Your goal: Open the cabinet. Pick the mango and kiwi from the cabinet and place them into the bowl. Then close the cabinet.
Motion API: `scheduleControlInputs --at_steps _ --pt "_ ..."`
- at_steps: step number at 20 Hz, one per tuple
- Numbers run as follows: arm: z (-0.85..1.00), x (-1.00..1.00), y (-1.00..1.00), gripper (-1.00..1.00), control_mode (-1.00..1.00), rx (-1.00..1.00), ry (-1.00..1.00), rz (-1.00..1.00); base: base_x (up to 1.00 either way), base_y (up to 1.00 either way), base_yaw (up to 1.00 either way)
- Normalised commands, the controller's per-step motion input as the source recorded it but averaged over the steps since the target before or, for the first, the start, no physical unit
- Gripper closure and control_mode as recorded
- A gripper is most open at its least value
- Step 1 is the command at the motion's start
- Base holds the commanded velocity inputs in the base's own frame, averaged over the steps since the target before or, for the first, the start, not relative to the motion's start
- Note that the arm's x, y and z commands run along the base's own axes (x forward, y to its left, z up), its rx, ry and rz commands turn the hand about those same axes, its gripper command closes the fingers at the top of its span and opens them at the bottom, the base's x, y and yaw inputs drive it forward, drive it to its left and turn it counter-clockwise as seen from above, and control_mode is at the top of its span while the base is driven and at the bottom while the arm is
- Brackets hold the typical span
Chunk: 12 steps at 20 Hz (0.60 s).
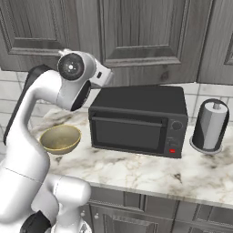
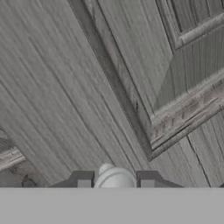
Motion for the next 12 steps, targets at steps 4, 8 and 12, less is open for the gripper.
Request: scheduleControlInputs --at_steps 4,8,12 --pt "0.0 -0.58 -0.03 1.0 -1.0 0.0 -0.02 0.0 0.0 0.0 0.0" --pt "0.0 -0.58 -0.03 1.0 -1.0 0.0 0.0 0.0 0.0 0.0 0.0" --pt "0.0 -0.56 -0.03 1.0 -1.0 0.0 0.0 0.0 0.0 0.0 0.0"
